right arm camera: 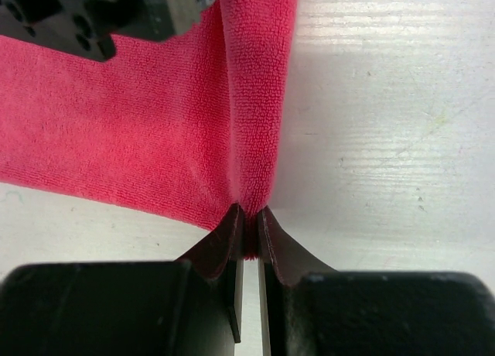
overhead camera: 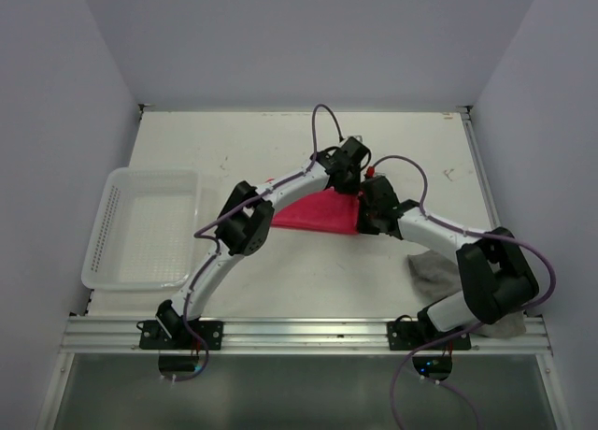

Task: Roll the towels
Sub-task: Roll the towel

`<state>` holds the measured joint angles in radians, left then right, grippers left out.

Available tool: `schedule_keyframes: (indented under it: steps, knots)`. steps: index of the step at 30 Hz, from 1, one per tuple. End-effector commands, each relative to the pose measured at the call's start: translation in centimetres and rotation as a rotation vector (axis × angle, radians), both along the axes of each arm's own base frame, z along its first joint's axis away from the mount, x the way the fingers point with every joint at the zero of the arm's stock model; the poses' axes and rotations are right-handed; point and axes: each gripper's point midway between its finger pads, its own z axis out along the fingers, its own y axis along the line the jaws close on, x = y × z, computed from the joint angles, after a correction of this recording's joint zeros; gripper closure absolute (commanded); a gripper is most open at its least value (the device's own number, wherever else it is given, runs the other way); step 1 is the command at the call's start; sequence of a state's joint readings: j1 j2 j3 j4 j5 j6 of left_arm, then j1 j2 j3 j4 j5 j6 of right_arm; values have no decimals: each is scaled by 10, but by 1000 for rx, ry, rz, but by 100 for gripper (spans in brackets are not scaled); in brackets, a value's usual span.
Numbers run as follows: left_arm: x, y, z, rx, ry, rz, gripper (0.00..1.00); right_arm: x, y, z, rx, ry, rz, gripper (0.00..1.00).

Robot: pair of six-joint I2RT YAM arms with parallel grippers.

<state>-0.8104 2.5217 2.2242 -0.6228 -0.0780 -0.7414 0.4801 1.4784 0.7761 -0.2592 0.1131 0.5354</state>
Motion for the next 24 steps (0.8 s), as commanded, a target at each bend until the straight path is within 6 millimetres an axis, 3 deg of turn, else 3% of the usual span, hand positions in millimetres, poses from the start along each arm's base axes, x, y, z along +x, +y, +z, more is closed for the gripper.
schedule_keyframes:
  steps: [1, 10, 17, 24]
  knots:
    - [16, -3, 48, -102, -70, 14, 85, 3, -4, 19, -36, -31, 0, 100]
    - [20, 6, 65, -152, -85, 12, 87, 6, -15, 33, -110, -57, 3, 100]
    - [24, 2, 83, -220, -102, -12, 87, 10, -10, 40, -135, -70, 25, 100]
    - [24, 9, 82, -227, -99, -22, 88, 11, -8, 48, -187, -92, 52, 100]
